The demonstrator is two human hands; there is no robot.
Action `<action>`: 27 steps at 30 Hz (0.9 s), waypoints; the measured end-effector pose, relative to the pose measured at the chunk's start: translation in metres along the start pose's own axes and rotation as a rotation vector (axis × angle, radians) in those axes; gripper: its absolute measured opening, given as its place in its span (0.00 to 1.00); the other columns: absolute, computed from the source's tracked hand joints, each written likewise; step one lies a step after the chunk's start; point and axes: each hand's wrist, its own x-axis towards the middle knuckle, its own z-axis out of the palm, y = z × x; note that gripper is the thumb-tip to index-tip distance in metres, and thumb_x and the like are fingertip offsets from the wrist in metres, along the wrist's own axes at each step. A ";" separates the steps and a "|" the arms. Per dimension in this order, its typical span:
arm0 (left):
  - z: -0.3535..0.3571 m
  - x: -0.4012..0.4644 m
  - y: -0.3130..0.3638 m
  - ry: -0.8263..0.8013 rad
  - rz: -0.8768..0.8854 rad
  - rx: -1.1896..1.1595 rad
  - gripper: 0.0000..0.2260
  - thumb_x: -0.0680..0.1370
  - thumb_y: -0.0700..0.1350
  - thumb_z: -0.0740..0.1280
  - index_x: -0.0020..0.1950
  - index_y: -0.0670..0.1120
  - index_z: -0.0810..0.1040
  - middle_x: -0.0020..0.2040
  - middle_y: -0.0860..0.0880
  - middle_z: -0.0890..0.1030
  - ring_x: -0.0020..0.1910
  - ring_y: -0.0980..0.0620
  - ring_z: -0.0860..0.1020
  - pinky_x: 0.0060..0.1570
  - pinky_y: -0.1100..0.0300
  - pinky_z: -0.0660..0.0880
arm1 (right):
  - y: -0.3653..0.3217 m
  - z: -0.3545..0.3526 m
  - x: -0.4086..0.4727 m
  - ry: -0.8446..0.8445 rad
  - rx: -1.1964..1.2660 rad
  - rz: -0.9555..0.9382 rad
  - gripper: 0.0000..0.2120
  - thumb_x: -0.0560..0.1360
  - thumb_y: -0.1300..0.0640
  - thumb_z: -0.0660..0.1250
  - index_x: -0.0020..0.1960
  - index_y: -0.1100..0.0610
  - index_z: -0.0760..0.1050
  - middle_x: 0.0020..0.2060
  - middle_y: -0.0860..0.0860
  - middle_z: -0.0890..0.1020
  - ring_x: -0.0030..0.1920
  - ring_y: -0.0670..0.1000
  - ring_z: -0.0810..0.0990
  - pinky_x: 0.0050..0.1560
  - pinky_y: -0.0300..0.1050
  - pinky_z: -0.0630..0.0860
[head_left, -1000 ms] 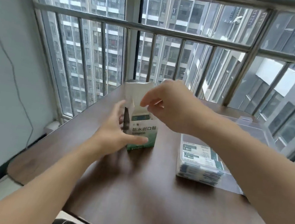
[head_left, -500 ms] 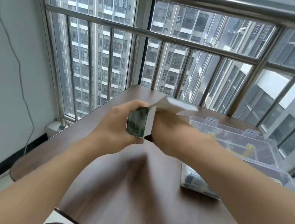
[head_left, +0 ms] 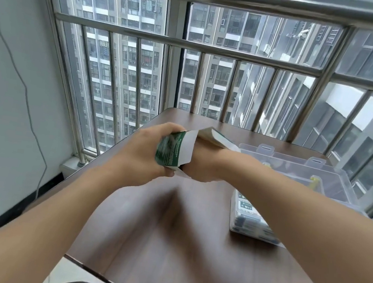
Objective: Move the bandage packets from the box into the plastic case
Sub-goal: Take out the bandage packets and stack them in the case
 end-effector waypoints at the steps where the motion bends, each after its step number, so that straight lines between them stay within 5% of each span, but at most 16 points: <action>1: 0.000 -0.001 -0.002 -0.011 -0.012 -0.024 0.33 0.62 0.36 0.82 0.62 0.55 0.75 0.51 0.60 0.79 0.55 0.55 0.77 0.58 0.49 0.78 | 0.000 0.000 -0.002 -0.010 0.011 -0.002 0.07 0.81 0.62 0.62 0.45 0.52 0.71 0.37 0.48 0.66 0.41 0.52 0.71 0.38 0.39 0.69; 5: 0.007 -0.011 -0.012 -0.053 -0.097 -0.271 0.31 0.61 0.34 0.81 0.60 0.51 0.75 0.56 0.54 0.79 0.61 0.57 0.76 0.58 0.52 0.79 | 0.003 0.000 -0.010 0.124 0.189 -0.097 0.04 0.79 0.59 0.64 0.49 0.58 0.78 0.42 0.52 0.80 0.44 0.55 0.79 0.46 0.48 0.75; 8: 0.016 -0.020 -0.025 -0.027 -0.118 -0.403 0.31 0.61 0.31 0.77 0.60 0.47 0.74 0.58 0.48 0.79 0.65 0.52 0.75 0.59 0.46 0.78 | 0.006 -0.008 -0.025 0.189 0.261 -0.060 0.11 0.78 0.65 0.64 0.55 0.55 0.82 0.40 0.46 0.80 0.43 0.53 0.77 0.44 0.45 0.71; 11: 0.026 -0.026 -0.029 0.019 -0.121 -0.469 0.32 0.61 0.29 0.77 0.62 0.45 0.72 0.58 0.49 0.80 0.64 0.53 0.76 0.54 0.57 0.78 | 0.010 -0.003 -0.035 0.300 0.286 -0.032 0.16 0.77 0.67 0.64 0.61 0.54 0.81 0.49 0.51 0.84 0.48 0.54 0.80 0.51 0.48 0.75; 16: 0.040 -0.025 -0.013 0.051 -0.134 -0.438 0.33 0.61 0.38 0.84 0.61 0.48 0.73 0.56 0.61 0.81 0.61 0.64 0.76 0.50 0.66 0.76 | 0.009 0.020 -0.035 0.261 0.283 0.021 0.13 0.77 0.64 0.62 0.39 0.49 0.73 0.38 0.52 0.79 0.40 0.58 0.77 0.43 0.52 0.76; 19: 0.039 -0.022 -0.016 0.106 -0.138 -0.415 0.30 0.62 0.37 0.80 0.59 0.54 0.74 0.57 0.59 0.80 0.61 0.62 0.75 0.53 0.52 0.78 | 0.008 0.024 -0.040 0.210 0.303 -0.025 0.11 0.83 0.51 0.60 0.44 0.53 0.73 0.40 0.50 0.78 0.43 0.55 0.75 0.46 0.50 0.73; 22: 0.036 -0.020 -0.019 0.120 -0.112 -0.392 0.32 0.63 0.31 0.77 0.57 0.59 0.75 0.58 0.55 0.79 0.63 0.56 0.75 0.60 0.40 0.75 | 0.003 0.027 -0.049 0.105 0.228 -0.065 0.20 0.77 0.42 0.68 0.65 0.51 0.75 0.59 0.50 0.81 0.59 0.55 0.78 0.58 0.52 0.75; 24: 0.035 -0.020 -0.021 0.131 -0.092 -0.375 0.32 0.62 0.32 0.77 0.58 0.59 0.75 0.58 0.51 0.80 0.63 0.51 0.76 0.64 0.42 0.75 | 0.005 0.031 -0.048 0.139 0.122 -0.082 0.21 0.76 0.52 0.72 0.67 0.49 0.74 0.57 0.50 0.81 0.60 0.56 0.78 0.56 0.51 0.76; 27: 0.036 -0.022 -0.022 0.154 -0.059 -0.372 0.29 0.64 0.34 0.80 0.60 0.52 0.74 0.58 0.47 0.81 0.62 0.45 0.78 0.64 0.49 0.75 | 0.008 0.030 -0.050 0.254 0.126 -0.029 0.17 0.79 0.65 0.63 0.63 0.50 0.78 0.43 0.49 0.77 0.52 0.57 0.80 0.45 0.47 0.76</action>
